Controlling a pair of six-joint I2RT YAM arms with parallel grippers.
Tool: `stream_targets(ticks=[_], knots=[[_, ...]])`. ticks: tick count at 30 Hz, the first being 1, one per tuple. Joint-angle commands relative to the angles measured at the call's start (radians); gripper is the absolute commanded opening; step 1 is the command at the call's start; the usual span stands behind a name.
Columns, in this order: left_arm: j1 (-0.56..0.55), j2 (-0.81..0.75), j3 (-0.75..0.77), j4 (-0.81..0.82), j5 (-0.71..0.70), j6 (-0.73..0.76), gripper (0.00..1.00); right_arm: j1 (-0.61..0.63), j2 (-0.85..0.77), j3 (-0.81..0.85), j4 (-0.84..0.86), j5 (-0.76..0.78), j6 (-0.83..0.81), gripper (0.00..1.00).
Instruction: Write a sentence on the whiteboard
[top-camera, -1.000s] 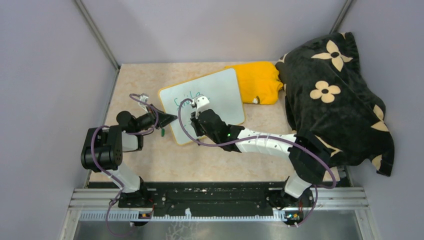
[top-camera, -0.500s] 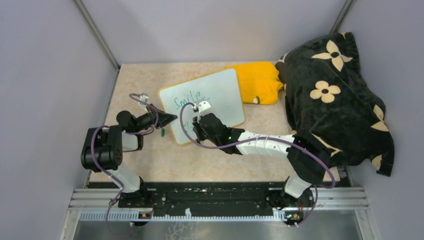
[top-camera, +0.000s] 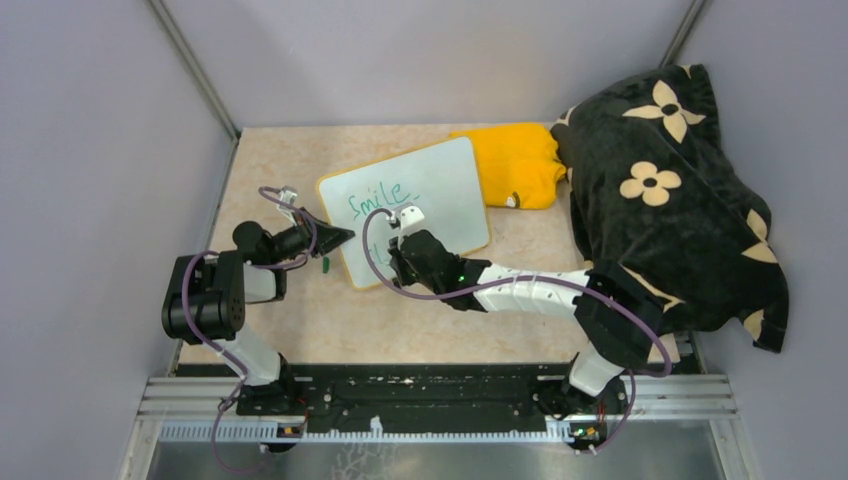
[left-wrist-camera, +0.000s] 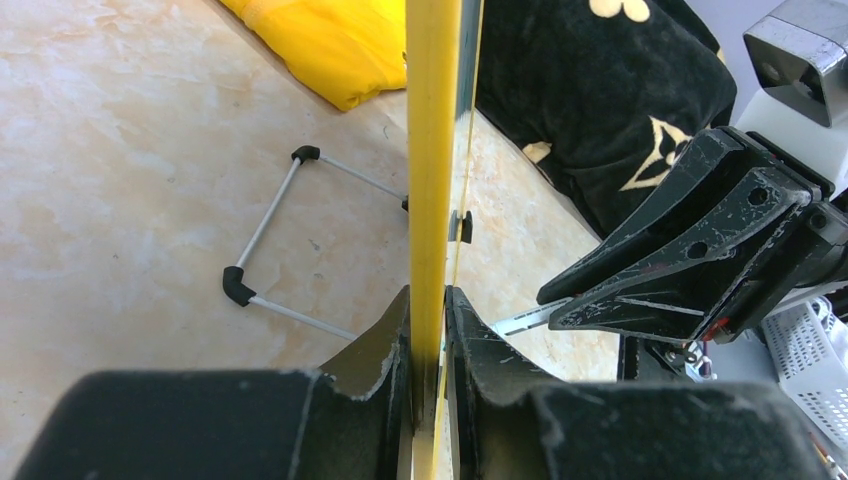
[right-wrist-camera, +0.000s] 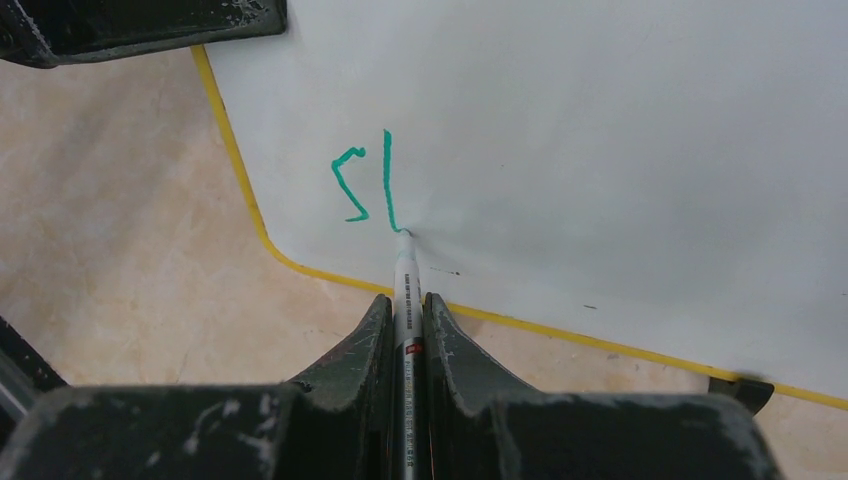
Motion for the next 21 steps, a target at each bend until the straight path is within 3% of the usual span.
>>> stream_targets(ticks=[1,13,21], knots=[[-0.008,-0.022,0.019,0.021,0.022,0.01,0.21,-0.016,-0.042,-0.003,0.009,0.083,0.002,0.0],[-0.008,-0.023,0.019,0.021,0.022,0.011,0.21,-0.008,-0.122,-0.055,0.105,-0.022,-0.025,0.0],[-0.008,-0.027,0.018,0.024,0.022,0.01,0.21,0.004,-0.12,-0.002,0.102,-0.048,-0.039,0.0]])
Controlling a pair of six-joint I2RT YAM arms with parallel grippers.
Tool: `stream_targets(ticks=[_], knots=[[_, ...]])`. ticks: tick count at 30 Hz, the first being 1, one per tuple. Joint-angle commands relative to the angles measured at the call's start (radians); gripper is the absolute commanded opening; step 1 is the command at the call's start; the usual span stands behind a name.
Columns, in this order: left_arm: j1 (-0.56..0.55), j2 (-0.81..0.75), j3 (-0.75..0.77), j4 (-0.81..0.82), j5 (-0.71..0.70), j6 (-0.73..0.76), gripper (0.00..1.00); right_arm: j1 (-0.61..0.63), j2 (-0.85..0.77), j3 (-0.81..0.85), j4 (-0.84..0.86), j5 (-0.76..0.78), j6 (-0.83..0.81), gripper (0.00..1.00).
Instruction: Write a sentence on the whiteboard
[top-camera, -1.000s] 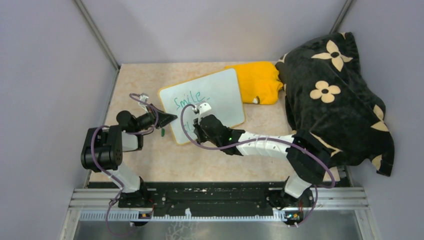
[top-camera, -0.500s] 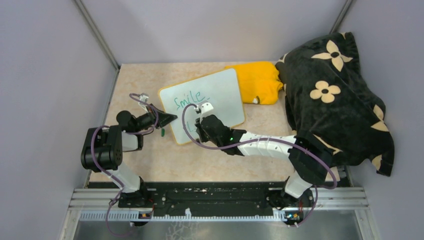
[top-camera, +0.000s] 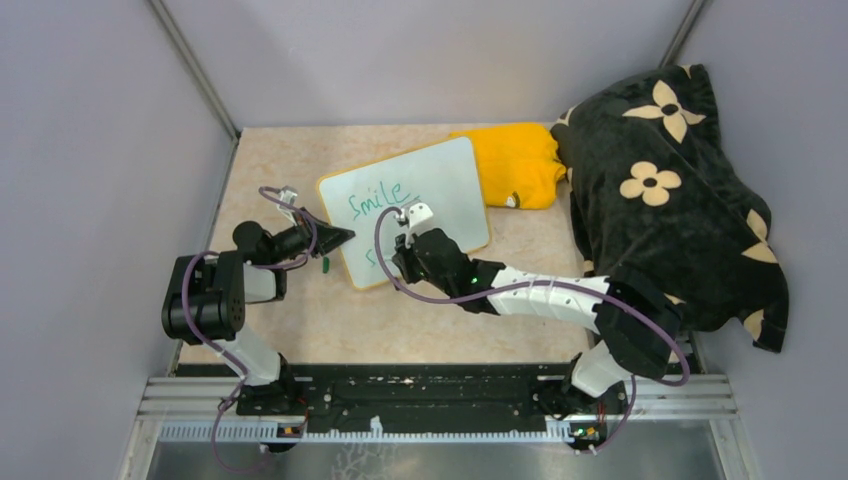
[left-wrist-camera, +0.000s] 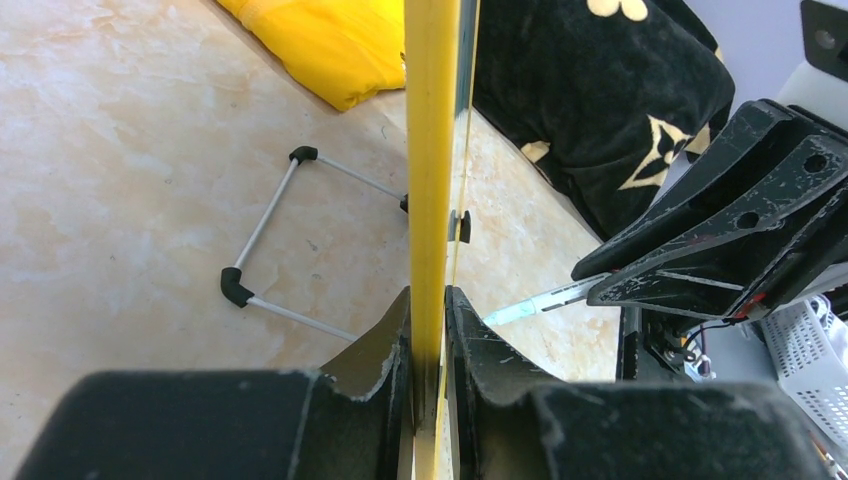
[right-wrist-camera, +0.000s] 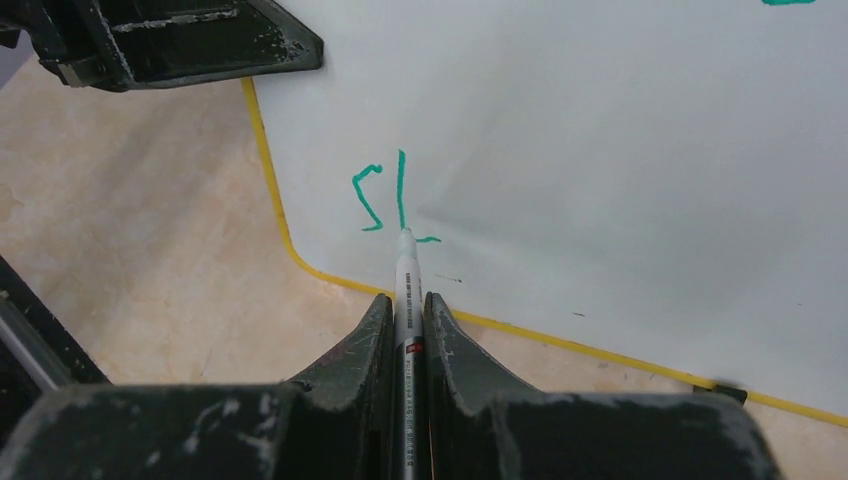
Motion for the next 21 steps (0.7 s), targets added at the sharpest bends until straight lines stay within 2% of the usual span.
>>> stream_targets(ticks=[1,21], knots=[[-0.007,-0.026,0.017,0.022,0.02,0.01,0.21,0.008,-0.02,0.066,0.051,-0.025,-0.017,0.0],[-0.007,-0.023,0.02,0.016,0.021,0.013,0.21,0.008,0.066,0.135,0.035,-0.05,-0.01,0.0]])
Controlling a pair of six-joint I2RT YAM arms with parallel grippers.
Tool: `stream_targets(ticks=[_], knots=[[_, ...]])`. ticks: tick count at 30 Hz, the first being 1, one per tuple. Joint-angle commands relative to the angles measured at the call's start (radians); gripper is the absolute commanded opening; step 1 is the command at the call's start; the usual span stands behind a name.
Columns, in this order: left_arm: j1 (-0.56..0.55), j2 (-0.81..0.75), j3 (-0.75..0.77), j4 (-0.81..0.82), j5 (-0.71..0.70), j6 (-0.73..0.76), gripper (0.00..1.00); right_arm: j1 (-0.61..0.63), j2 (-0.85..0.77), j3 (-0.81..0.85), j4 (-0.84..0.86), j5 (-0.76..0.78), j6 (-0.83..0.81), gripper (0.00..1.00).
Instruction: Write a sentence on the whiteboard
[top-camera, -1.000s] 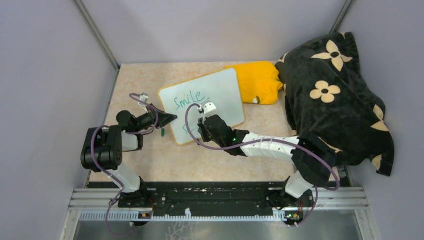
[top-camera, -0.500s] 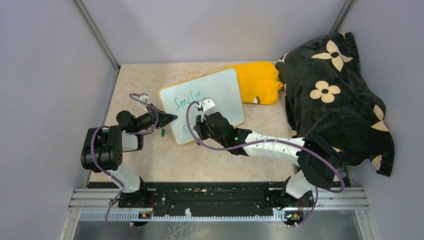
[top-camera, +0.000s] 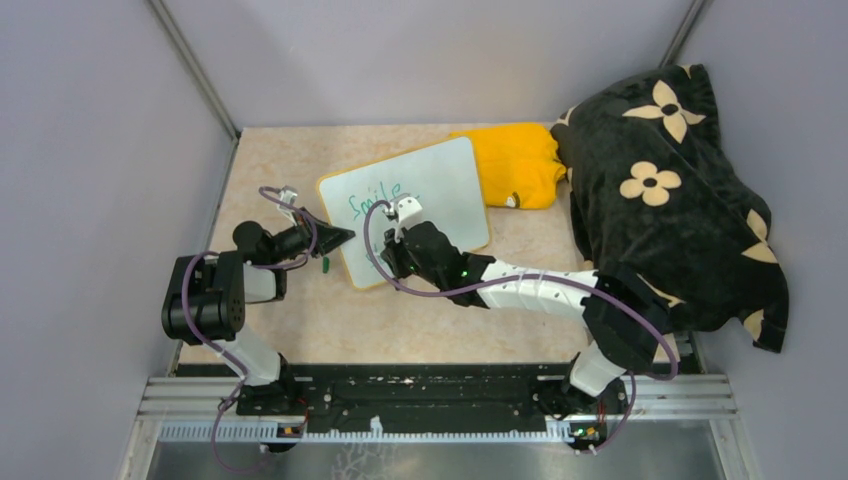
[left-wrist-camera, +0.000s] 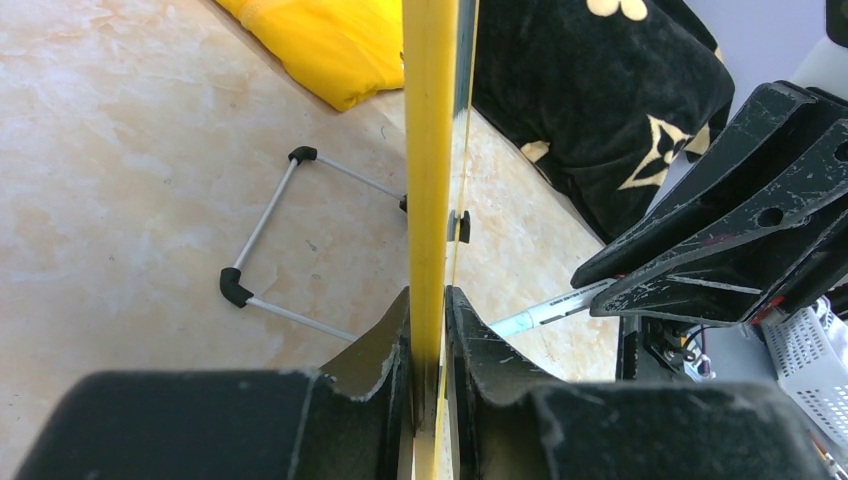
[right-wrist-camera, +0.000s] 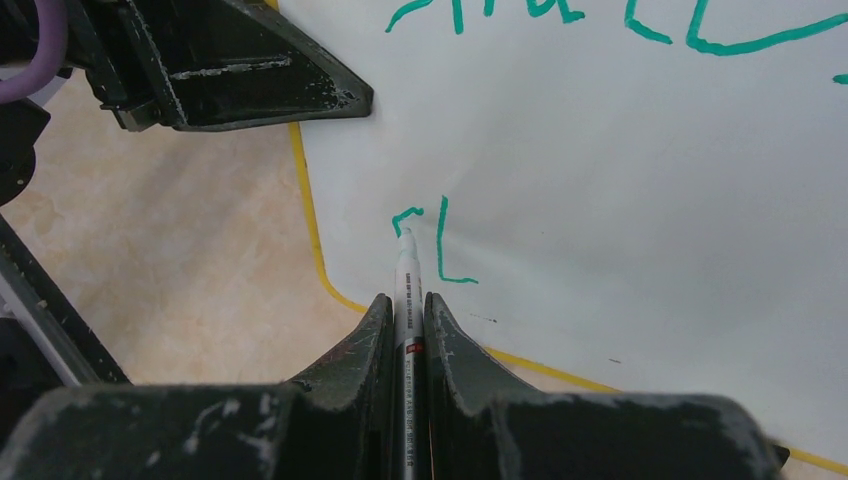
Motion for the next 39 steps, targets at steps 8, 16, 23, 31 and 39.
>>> stream_targets(ticks=[8,16,23,31,39], knots=[[-0.006,-0.022,0.02,0.016,0.021,0.014,0.21,0.008,0.009,0.034,0.018,0.012,0.003,0.0],[-0.006,-0.021,0.02,0.012,0.02,0.016,0.21,0.002,0.032,0.049,-0.002,0.041,0.009,0.0],[-0.006,-0.023,0.02,0.013,0.022,0.015,0.21,-0.01,0.032,0.042,-0.014,0.068,0.02,0.0],[-0.006,-0.023,0.02,0.01,0.022,0.017,0.21,-0.023,0.02,0.025,-0.026,0.092,0.029,0.0],[-0.007,-0.023,0.02,0.009,0.022,0.017,0.21,-0.035,0.0,0.01,-0.034,0.109,0.035,0.0]])
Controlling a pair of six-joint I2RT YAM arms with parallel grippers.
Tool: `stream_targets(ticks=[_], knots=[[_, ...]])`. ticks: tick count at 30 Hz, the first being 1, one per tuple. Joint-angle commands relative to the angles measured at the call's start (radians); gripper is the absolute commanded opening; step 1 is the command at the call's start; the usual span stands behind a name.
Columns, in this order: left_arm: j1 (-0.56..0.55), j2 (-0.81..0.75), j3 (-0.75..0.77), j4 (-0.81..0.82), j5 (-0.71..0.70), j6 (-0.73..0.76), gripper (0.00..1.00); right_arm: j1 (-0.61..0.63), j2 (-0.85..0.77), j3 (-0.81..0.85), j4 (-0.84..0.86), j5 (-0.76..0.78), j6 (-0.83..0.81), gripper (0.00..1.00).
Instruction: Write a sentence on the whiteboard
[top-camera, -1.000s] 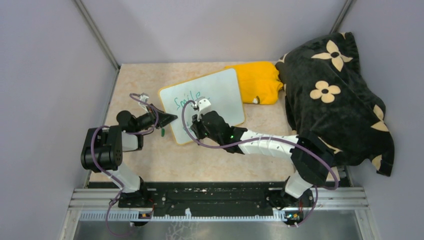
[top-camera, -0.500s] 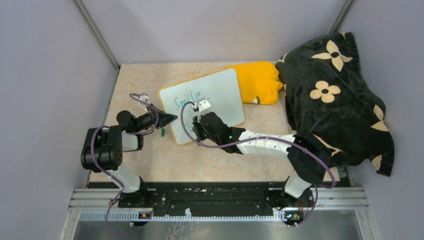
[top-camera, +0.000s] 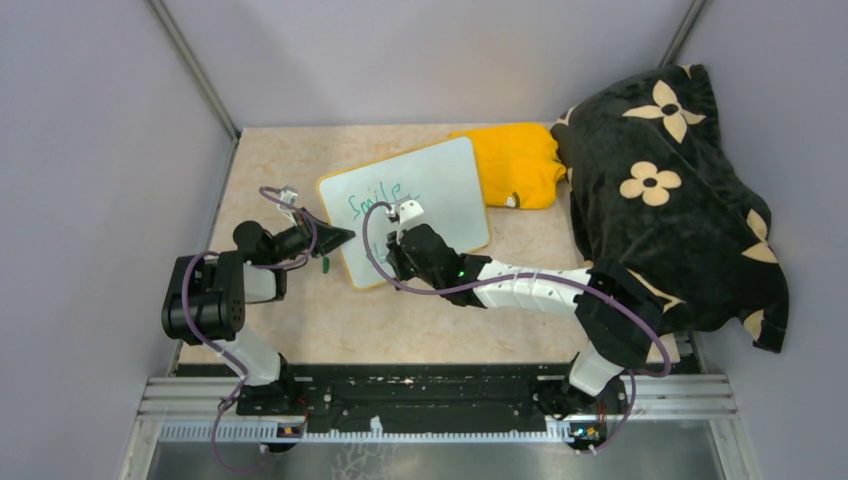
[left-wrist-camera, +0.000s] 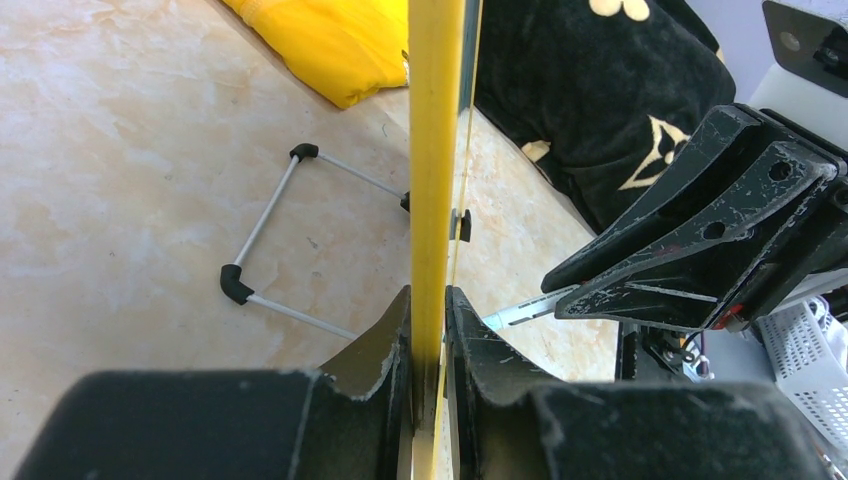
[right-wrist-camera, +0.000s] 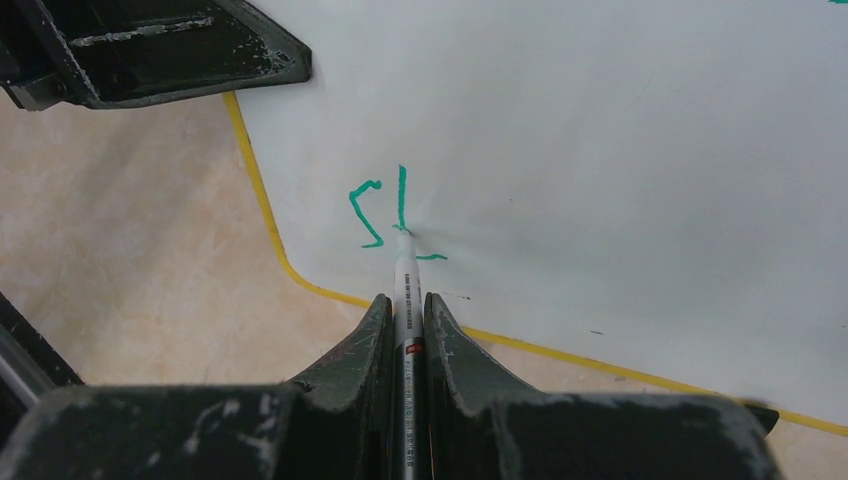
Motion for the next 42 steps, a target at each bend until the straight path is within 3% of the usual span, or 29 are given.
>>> stream_targets(ticks=[1,13,24,42], knots=[[-0.006,-0.022,0.02,0.02,0.023,0.015,0.21,-0.025,-0.032,0.009,0.009,0.064,0.005,0.0],[-0.006,-0.025,0.02,0.018,0.023,0.017,0.21,-0.034,-0.057,-0.005,0.006,0.07,0.009,0.0],[-0.007,-0.024,0.02,0.02,0.022,0.015,0.21,-0.034,-0.162,-0.069,0.086,-0.049,0.002,0.0],[-0.007,-0.021,0.022,0.017,0.022,0.014,0.21,-0.043,-0.119,-0.027,0.005,0.062,-0.003,0.0]])
